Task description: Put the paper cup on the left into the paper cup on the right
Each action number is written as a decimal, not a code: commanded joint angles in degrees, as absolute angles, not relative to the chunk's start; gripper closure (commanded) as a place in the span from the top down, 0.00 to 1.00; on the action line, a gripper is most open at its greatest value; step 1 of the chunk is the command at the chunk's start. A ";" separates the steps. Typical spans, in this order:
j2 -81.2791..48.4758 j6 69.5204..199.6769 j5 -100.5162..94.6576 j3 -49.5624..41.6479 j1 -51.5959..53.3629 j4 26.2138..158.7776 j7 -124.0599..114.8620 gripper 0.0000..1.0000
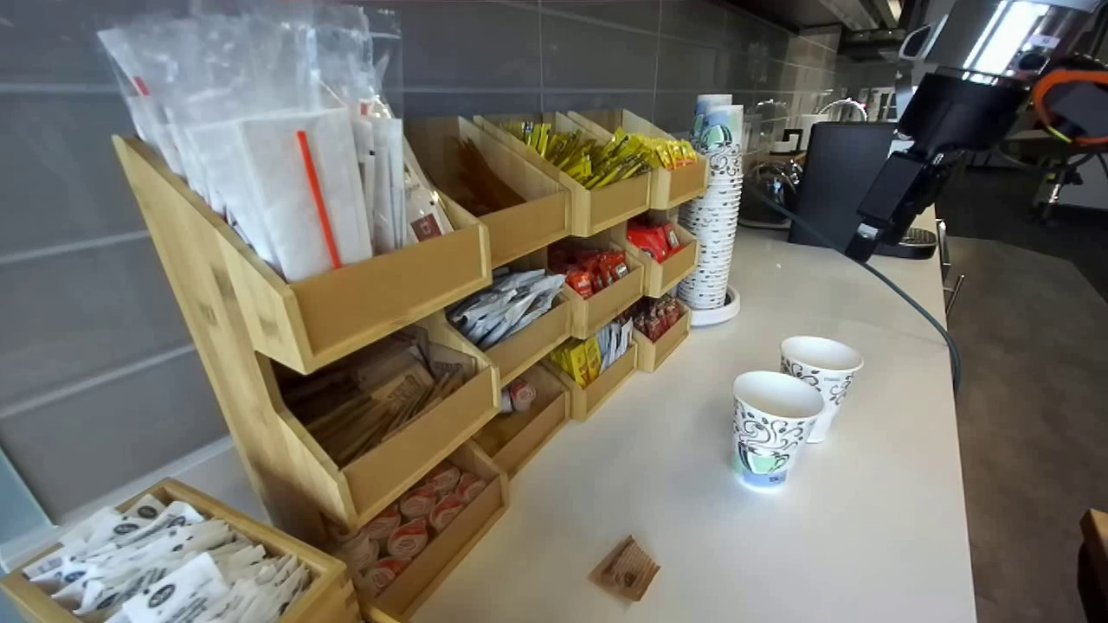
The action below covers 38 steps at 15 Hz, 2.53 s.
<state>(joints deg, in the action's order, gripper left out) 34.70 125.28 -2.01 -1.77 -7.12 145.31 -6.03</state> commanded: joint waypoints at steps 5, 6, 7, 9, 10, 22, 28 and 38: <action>28.64 124.67 0.80 -3.89 0.11 143.69 7.12 1.00; 27.61 125.06 0.84 -4.10 0.90 143.51 9.12 1.00; 26.52 125.70 0.38 -4.07 1.32 143.35 10.59 1.00; 24.07 128.06 0.30 -4.28 2.04 142.81 13.16 1.00; 22.66 129.17 0.32 -4.30 2.38 142.26 14.38 1.00; 10.57 132.28 4.01 -4.10 3.64 137.99 24.88 0.83; 8.22 132.23 5.21 -3.59 3.28 137.29 27.40 0.32; 11.21 130.00 6.41 -3.34 2.77 135.75 28.79 0.01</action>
